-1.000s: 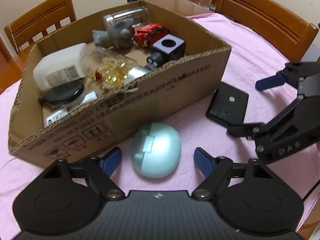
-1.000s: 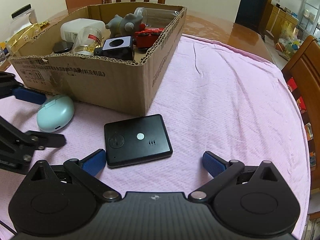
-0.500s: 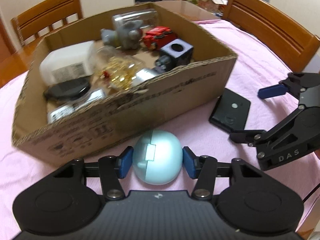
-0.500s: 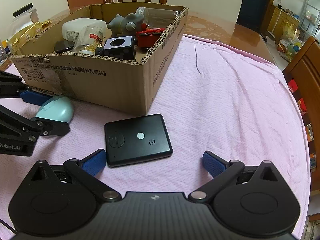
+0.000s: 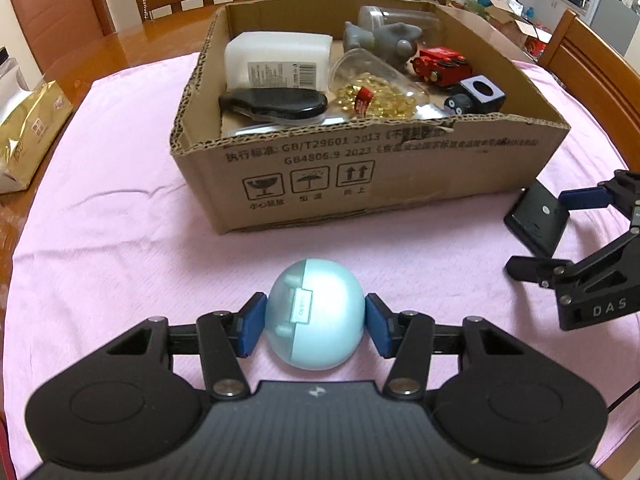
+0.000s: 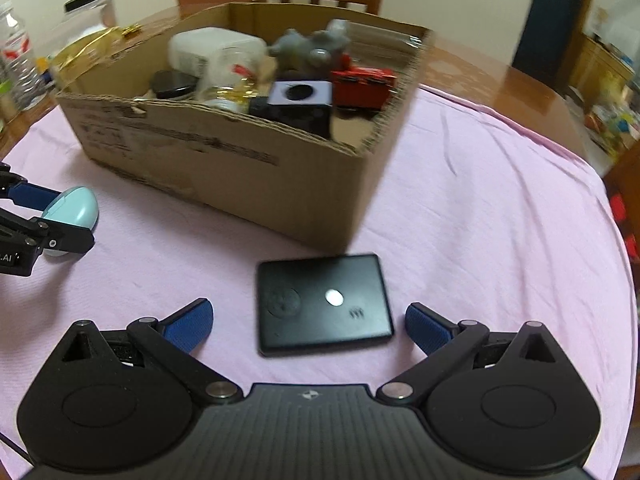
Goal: Organize rigid objects
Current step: 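Grasp the mint-green round case with the left tool while the right tool grasps the black power bank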
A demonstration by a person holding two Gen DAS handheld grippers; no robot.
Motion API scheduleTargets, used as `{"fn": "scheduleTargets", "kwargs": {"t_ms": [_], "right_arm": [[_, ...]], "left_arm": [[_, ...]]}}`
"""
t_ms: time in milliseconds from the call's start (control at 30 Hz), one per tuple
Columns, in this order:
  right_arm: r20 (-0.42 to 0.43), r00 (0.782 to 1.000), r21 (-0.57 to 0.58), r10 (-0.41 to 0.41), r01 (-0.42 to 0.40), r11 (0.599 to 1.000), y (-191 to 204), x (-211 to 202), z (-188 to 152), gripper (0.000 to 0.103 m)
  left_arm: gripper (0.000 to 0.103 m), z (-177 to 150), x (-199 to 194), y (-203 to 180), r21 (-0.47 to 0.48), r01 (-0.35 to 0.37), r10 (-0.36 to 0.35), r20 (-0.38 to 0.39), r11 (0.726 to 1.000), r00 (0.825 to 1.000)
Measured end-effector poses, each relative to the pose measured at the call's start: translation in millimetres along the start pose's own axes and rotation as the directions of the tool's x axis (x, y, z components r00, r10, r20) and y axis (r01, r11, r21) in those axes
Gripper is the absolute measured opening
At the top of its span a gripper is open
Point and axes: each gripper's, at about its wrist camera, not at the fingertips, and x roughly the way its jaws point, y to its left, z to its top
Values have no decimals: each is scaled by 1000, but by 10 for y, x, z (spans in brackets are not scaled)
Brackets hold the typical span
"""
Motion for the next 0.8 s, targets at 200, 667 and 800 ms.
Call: {"fn": "scheduleTargets", "kwargs": {"t_ms": [200, 667, 800], "right_arm": [[-23, 999, -63, 45, -46, 997, 184, -12, 9, 103], [13, 1000, 14, -7, 7, 1000, 188, -10, 69, 85], [19, 1000, 28, -16, 16, 999, 144, -1, 91, 80]], "left_arm": [[52, -14, 2, -4, -3, 5, -5, 6, 1000, 1000], [55, -52, -14, -19, 120, 35, -36, 7, 992, 999], [56, -35, -4, -9, 130, 42, -43, 4, 991, 999]]}}
